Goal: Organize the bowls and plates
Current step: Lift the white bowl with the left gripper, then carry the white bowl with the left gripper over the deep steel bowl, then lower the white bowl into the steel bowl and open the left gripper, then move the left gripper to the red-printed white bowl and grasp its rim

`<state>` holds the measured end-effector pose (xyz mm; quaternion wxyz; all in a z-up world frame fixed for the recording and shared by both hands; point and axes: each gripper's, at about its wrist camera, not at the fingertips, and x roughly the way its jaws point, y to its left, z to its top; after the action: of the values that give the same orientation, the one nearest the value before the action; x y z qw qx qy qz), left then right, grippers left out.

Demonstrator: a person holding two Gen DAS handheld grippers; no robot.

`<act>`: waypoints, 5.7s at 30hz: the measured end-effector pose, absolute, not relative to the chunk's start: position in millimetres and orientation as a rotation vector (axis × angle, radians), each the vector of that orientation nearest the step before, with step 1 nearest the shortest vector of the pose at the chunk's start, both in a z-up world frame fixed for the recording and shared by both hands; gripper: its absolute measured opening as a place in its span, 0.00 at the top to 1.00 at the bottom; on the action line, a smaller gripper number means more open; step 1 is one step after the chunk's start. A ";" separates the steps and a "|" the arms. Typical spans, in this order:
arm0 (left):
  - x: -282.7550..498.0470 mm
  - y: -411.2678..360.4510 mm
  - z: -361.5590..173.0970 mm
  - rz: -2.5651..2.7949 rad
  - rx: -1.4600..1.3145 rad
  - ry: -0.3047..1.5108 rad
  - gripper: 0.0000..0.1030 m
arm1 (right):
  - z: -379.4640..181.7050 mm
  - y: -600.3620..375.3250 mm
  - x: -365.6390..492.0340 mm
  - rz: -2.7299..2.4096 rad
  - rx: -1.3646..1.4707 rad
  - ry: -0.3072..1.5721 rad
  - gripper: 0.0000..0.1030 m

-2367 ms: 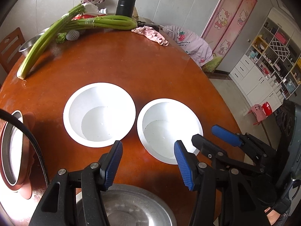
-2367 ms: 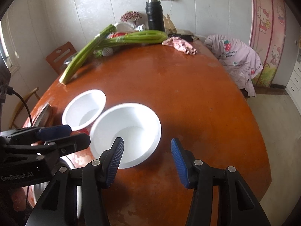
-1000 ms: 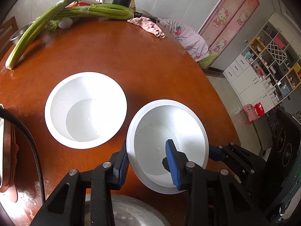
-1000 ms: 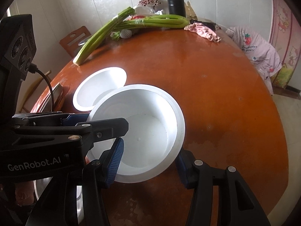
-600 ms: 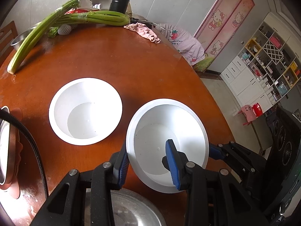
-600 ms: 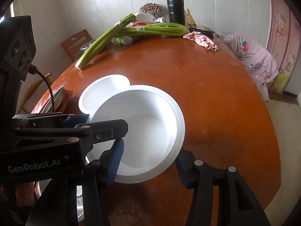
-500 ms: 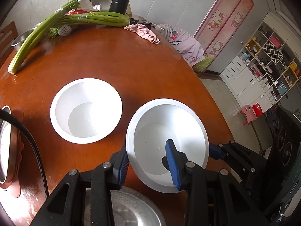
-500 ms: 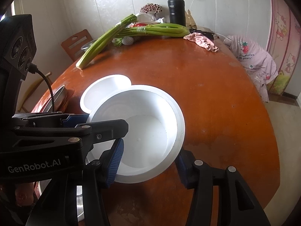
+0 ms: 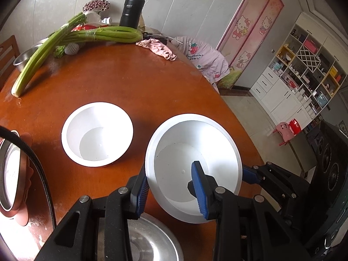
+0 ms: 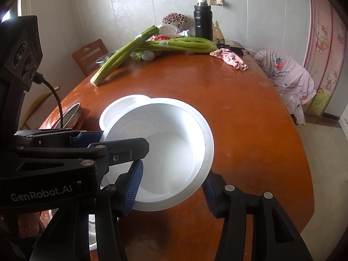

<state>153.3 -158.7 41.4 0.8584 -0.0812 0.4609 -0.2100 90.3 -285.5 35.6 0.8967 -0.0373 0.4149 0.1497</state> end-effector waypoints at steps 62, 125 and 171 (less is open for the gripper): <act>71.3 -63.1 -0.9 -0.337 -0.221 1.029 0.63 | -5.8 -186.3 33.6 0.488 -0.138 1.024 0.46; 80.6 -50.8 26.3 -0.260 -0.185 0.932 0.47 | 20.2 -208.3 50.8 0.405 -0.107 0.910 0.47; 234.1 -63.8 16.0 -0.281 -0.177 1.035 0.46 | 12.4 -214.2 178.8 0.317 -0.097 0.960 0.47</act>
<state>234.1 -63.8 16.0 0.8560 -0.0841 0.4922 -0.1336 178.8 -214.2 12.4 0.8737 -0.0465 0.4598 0.1517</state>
